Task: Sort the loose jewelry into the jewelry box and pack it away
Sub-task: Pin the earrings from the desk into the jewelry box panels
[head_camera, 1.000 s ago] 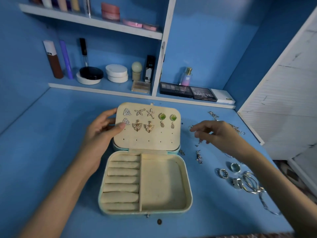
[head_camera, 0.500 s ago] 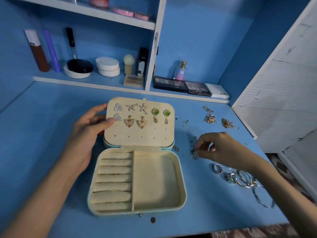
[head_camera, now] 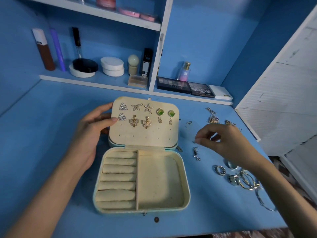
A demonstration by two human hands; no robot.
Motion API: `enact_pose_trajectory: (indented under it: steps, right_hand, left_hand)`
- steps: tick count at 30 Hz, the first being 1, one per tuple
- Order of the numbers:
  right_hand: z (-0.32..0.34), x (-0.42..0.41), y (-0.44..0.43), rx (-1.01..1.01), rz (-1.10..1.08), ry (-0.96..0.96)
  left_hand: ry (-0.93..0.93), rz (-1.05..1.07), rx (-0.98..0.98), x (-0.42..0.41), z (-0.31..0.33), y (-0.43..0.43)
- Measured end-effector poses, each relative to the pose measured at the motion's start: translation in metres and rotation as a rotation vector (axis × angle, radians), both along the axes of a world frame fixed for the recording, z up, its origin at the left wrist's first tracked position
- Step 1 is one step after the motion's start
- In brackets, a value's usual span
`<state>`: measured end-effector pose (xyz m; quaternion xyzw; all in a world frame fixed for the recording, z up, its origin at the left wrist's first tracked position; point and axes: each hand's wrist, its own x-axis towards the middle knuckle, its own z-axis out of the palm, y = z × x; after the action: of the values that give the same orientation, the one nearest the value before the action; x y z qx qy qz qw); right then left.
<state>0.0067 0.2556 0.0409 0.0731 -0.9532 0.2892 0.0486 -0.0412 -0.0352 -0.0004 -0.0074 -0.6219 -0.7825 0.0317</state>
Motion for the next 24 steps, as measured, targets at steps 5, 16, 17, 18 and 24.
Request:
enact_pose_trajectory:
  steps: [5,16,17,18,24]
  right_hand:
    - [0.006,-0.004,-0.056,-0.099,0.116,0.174]
    - [-0.017,-0.032,-0.141,0.048,0.216,0.419]
    - [-0.017,-0.034,-0.142,0.061,0.211,0.427]
    - [-0.018,-0.035,-0.143,0.071,0.207,0.438]
    - [-0.017,-0.038,-0.147,0.124,0.208,0.475]
  left_hand:
    - [-0.005,0.001,-0.007,0.000,0.000,-0.001]
    - [-0.035,-0.013,0.030,0.001,-0.002,-0.003]
    - [-0.035,-0.015,0.030,0.001,-0.002,-0.004]
    - [-0.036,-0.016,0.031,0.001,-0.003,-0.004]
    - [-0.028,-0.018,0.052,0.002,0.000,-0.003]
